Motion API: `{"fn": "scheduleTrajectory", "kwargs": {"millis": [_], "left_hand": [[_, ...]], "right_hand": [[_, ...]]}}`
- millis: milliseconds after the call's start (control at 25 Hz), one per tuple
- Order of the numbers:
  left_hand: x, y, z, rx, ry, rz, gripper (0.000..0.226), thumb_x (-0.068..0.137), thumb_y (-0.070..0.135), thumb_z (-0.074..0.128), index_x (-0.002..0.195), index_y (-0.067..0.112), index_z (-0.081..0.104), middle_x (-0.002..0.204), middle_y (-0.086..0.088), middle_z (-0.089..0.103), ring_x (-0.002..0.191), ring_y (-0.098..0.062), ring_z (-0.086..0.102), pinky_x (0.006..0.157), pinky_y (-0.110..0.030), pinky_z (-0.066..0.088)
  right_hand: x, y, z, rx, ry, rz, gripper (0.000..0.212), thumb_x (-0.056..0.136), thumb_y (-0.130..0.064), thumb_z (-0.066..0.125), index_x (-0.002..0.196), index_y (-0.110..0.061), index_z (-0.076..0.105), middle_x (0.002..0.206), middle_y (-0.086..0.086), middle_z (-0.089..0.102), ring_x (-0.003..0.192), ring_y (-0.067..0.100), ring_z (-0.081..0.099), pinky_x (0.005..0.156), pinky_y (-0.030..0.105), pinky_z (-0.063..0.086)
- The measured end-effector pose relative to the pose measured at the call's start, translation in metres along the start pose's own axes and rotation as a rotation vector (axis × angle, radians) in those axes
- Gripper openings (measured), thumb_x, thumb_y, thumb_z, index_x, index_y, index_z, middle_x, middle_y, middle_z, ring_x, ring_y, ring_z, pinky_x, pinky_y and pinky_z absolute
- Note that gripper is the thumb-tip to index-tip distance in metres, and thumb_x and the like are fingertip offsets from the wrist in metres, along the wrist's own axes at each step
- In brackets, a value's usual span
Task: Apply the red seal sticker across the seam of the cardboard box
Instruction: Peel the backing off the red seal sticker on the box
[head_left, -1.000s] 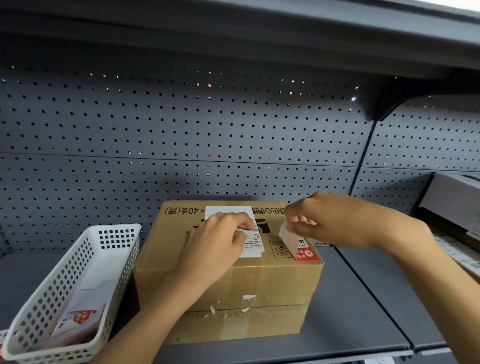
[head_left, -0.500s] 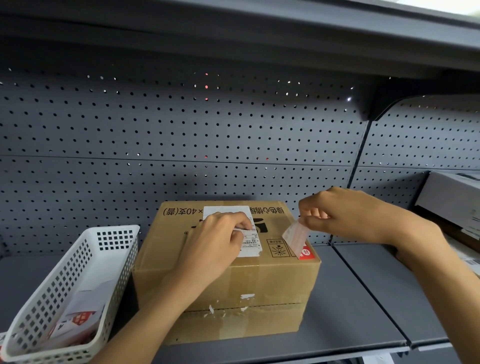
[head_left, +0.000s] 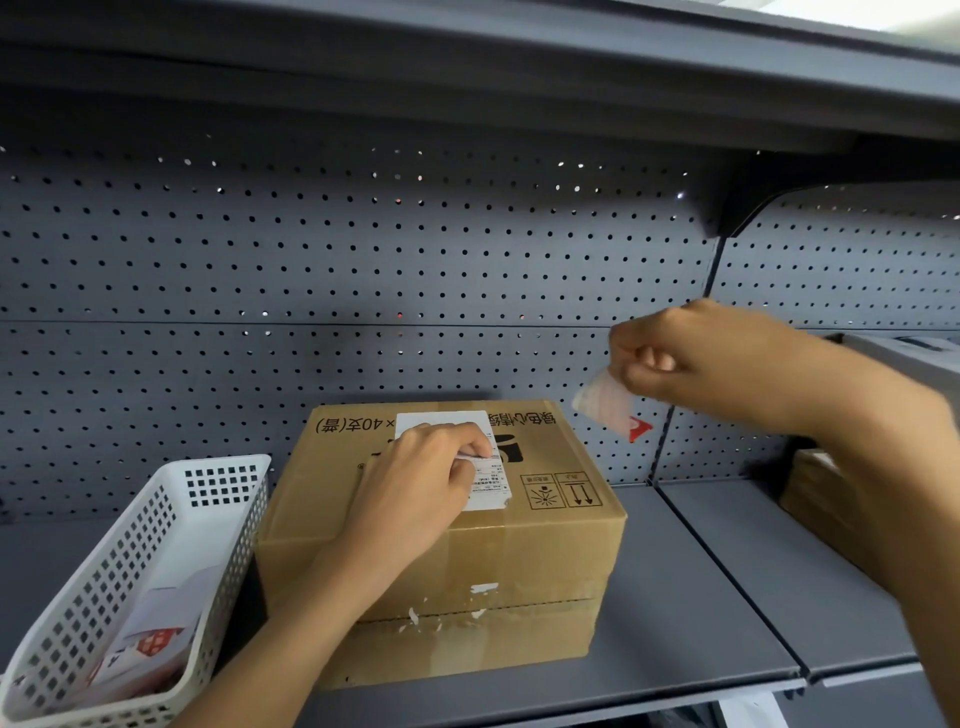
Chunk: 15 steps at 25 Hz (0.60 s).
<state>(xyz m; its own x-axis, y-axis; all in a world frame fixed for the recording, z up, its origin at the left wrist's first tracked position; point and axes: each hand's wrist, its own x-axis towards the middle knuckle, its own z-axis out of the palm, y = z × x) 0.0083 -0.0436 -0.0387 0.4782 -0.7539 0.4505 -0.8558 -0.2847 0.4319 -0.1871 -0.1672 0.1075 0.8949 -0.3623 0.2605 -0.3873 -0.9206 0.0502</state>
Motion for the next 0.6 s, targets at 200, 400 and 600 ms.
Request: {"fn": "scheduleTrajectory", "kwargs": {"millis": [200, 400, 600], "left_hand": [[-0.001, 0.001, -0.002, -0.007, -0.009, 0.023, 0.035, 0.089, 0.014, 0.047, 0.106, 0.035, 0.07, 0.108, 0.014, 0.075, 0.064, -0.007, 0.059, 0.067, -0.037, 0.06], [-0.013, 0.024, -0.011, -0.188, 0.088, 0.133, 0.021, 0.093, 0.018, 0.049, 0.099, 0.032, 0.063, 0.103, 0.017, 0.068, 0.089, -0.006, 0.066, 0.075, -0.038, 0.058], [-0.041, 0.072, -0.034, -0.977, 0.051, 0.028, 0.012, 0.095, 0.025, 0.055, 0.095, 0.013, 0.054, 0.082, 0.016, 0.067, 0.085, -0.003, 0.069, 0.076, -0.027, 0.057]], "right_hand": [[0.0, -0.011, 0.016, -0.044, -0.008, -0.01, 0.025, 0.095, -0.032, 0.041, 0.083, -0.018, 0.058, 0.085, 0.002, 0.067, 0.079, 0.024, 0.063, 0.064, 0.034, 0.047], [-0.006, -0.024, 0.013, -0.081, 0.026, -0.028, 0.022, 0.092, -0.03, 0.04, 0.084, -0.018, 0.057, 0.083, 0.002, 0.066, 0.075, 0.027, 0.061, 0.058, 0.033, 0.039], [-0.029, -0.058, 0.026, -0.162, 0.292, -0.104, 0.028, 0.093, -0.039, 0.038, 0.083, -0.021, 0.057, 0.082, -0.004, 0.066, 0.071, 0.025, 0.063, 0.055, 0.032, 0.042]]}}
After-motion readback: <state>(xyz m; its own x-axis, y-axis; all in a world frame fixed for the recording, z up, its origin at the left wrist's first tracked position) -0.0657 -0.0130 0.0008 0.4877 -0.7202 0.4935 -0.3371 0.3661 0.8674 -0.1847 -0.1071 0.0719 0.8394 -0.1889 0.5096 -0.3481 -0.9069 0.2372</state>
